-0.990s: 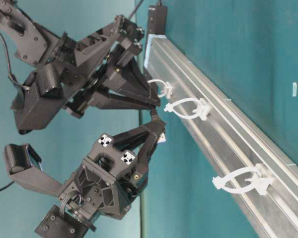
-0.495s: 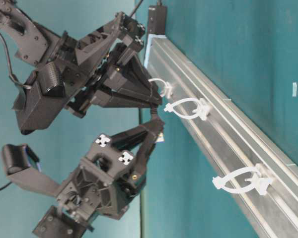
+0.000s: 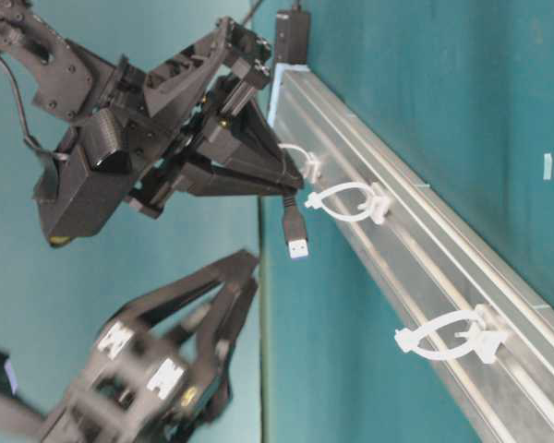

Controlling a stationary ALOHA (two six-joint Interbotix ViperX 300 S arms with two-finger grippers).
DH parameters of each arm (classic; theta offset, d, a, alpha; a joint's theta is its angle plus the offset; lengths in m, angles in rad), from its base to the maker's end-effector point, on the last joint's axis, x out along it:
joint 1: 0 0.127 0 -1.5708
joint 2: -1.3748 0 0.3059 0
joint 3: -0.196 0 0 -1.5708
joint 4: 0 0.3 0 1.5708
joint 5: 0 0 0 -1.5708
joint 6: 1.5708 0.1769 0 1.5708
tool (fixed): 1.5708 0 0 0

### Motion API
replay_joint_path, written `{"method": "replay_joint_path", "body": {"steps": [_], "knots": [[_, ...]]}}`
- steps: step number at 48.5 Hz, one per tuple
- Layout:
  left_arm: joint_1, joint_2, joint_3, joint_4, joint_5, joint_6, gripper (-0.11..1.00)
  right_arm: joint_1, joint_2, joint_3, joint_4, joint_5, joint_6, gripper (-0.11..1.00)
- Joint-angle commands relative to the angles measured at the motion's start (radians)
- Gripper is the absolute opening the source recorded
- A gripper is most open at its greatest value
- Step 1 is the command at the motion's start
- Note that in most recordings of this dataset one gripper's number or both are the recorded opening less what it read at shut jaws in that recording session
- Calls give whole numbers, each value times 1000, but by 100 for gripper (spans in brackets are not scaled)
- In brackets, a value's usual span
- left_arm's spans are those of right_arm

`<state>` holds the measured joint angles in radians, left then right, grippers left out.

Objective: Pass the USB cable through three rings with both arms.

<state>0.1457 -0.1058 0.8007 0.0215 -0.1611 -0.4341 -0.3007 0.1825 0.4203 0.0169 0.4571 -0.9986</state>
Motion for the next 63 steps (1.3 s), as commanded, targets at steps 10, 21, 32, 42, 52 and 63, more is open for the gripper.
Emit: {"method": "replay_joint_path", "body": {"steps": [10,21,32,42,52,63], "knots": [[-5,-213,106,5,84,-41,97,2,-5,-2,-6,25,-46,7],[-5,-428,207,5,118,-51,97,5,-21,18,-6,75,-138,7],[-14,-597,268,5,132,-51,97,5,-44,44,-6,84,-190,7],[-14,-652,273,5,181,-40,96,6,-44,49,-6,101,-232,7],[-15,-661,273,5,193,-38,95,9,-37,49,-6,104,-255,7],[-14,-687,276,5,198,-40,94,25,-23,46,-6,103,-259,7]]}}
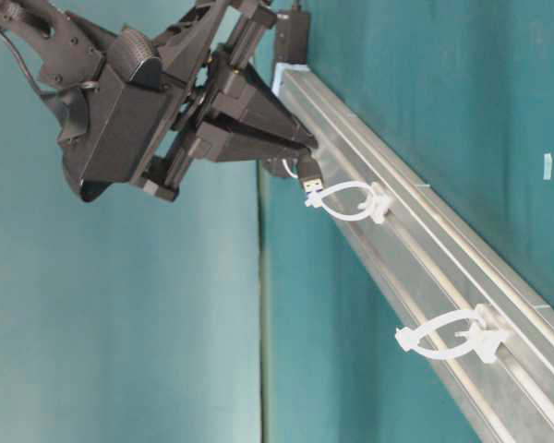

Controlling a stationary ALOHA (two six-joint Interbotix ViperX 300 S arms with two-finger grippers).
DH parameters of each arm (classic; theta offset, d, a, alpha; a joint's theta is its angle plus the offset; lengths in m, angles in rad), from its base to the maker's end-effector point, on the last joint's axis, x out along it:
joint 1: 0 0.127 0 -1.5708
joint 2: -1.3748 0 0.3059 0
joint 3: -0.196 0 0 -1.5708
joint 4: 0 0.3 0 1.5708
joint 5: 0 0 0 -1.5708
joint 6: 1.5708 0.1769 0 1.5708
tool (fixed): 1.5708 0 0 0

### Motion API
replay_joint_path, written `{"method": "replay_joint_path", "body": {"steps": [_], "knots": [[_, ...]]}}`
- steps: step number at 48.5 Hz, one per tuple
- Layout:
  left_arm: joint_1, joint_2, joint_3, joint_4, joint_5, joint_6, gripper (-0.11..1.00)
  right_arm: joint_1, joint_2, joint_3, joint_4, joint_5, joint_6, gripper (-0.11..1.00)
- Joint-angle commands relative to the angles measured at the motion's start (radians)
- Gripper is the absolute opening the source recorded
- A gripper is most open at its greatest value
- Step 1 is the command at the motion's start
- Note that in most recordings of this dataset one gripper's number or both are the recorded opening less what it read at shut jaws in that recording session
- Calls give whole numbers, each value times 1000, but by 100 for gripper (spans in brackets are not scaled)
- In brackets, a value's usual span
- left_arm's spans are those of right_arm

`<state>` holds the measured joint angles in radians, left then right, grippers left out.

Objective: Pass the USB cable through three rings with both arms.
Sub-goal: 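Regrasp the cable near the plug with the right gripper and insert into second ring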

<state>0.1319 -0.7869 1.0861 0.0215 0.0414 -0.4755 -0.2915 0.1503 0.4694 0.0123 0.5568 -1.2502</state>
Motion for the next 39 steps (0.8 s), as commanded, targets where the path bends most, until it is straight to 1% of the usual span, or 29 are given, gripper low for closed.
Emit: {"method": "replay_joint_path", "body": {"steps": [1,13,27,32,39], "knots": [[0,-8,-9,5,-5,3,94,18,14,-5,-2,3,-8,7],[0,-17,-8,5,-5,2,92,43,44,-17,-2,3,-6,7],[-2,-48,-6,5,-2,0,92,69,44,-17,3,-18,-2,7],[-2,-61,-6,5,12,-2,92,66,43,-17,11,-46,8,7],[-2,-69,-6,5,29,-5,92,71,43,-18,11,-49,6,7]]}}
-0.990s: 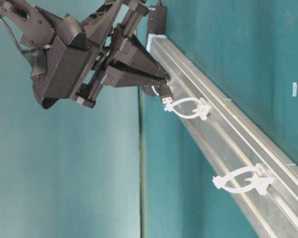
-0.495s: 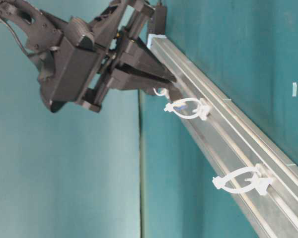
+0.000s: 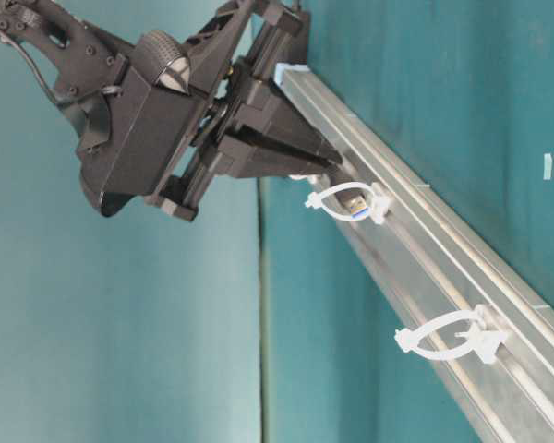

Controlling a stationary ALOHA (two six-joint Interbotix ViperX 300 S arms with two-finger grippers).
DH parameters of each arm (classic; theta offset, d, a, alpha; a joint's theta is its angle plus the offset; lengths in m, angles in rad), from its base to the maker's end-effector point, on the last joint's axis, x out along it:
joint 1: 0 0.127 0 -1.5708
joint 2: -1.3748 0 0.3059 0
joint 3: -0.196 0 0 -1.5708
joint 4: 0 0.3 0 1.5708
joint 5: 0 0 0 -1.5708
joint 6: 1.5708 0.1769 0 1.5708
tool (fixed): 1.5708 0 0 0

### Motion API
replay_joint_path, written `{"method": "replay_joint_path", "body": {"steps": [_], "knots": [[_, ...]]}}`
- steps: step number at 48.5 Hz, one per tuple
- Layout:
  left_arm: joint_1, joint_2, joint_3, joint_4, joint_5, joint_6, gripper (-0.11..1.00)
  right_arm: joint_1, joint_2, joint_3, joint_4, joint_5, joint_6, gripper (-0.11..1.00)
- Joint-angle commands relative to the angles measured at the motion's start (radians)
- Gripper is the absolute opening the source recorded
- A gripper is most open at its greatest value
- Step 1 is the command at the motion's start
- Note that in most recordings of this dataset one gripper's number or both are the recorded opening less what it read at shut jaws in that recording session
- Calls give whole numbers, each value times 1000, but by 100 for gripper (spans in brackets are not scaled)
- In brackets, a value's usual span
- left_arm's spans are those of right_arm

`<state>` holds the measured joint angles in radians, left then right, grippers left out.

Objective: Pass the USB cable through three rings with both arms.
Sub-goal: 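Regrasp the cable near the plug with the right gripper and insert into second ring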

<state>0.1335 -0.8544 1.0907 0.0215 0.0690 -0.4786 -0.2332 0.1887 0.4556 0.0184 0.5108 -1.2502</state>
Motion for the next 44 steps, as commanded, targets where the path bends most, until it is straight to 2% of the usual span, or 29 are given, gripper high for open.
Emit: {"method": "replay_joint_path", "body": {"steps": [1,10,19,32,44], "knots": [[-2,-3,-11,5,2,-2,92,15,5,-3,5,-3,6,7],[-3,-3,-9,5,2,-2,92,29,3,-5,9,-6,8,7],[-2,-5,-9,5,2,-9,92,32,-15,-5,44,-3,8,7],[-3,0,-6,5,3,-2,92,49,-15,-8,57,-12,11,7],[-3,2,-2,5,2,-11,92,58,-12,-14,110,-32,8,7]]}}
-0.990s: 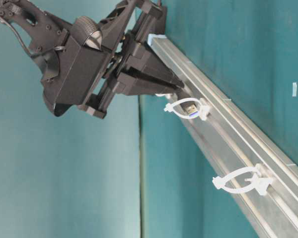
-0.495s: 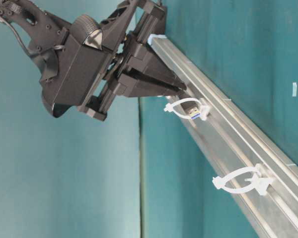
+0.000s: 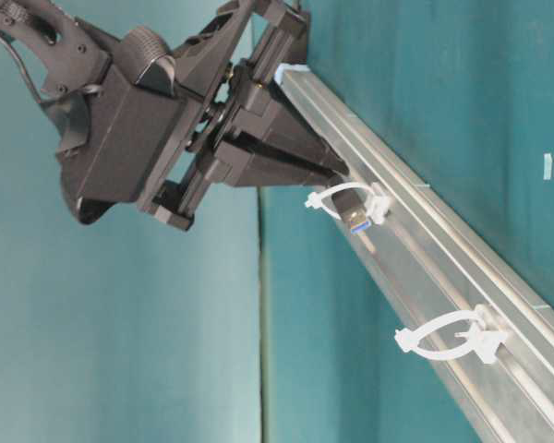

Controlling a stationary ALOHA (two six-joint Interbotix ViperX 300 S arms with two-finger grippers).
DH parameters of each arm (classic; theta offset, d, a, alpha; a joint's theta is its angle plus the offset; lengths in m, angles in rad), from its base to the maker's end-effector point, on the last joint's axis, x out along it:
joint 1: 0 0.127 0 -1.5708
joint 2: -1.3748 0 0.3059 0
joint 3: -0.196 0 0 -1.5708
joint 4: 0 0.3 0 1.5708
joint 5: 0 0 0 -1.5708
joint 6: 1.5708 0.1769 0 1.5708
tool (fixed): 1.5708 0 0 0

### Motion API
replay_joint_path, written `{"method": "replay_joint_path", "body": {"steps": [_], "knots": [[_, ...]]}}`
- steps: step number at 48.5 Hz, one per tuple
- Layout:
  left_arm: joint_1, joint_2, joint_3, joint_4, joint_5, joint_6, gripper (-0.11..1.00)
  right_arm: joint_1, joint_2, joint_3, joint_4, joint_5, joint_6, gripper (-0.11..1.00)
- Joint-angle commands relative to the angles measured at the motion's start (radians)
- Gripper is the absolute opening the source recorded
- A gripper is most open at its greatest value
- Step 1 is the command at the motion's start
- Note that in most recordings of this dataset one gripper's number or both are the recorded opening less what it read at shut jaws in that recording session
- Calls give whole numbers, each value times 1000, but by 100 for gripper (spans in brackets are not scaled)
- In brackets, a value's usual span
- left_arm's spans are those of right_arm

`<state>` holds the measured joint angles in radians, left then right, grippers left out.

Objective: Pass the USB cable through three rings with both arms.
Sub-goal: 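Regrasp the cable near the plug with the right gripper and insert into second ring, then grasp the plug beyond the second ring with the left gripper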

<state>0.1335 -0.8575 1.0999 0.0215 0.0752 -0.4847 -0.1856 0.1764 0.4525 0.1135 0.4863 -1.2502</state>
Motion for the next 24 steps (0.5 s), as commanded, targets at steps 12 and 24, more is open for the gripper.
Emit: {"method": "replay_joint_path", "body": {"steps": [12,24], "knots": [[-3,5,-11,5,-5,-3,92,29,5,-21,23,-8,9,7],[-9,34,-11,5,-17,-41,92,31,5,-23,34,-26,14,7]]}}
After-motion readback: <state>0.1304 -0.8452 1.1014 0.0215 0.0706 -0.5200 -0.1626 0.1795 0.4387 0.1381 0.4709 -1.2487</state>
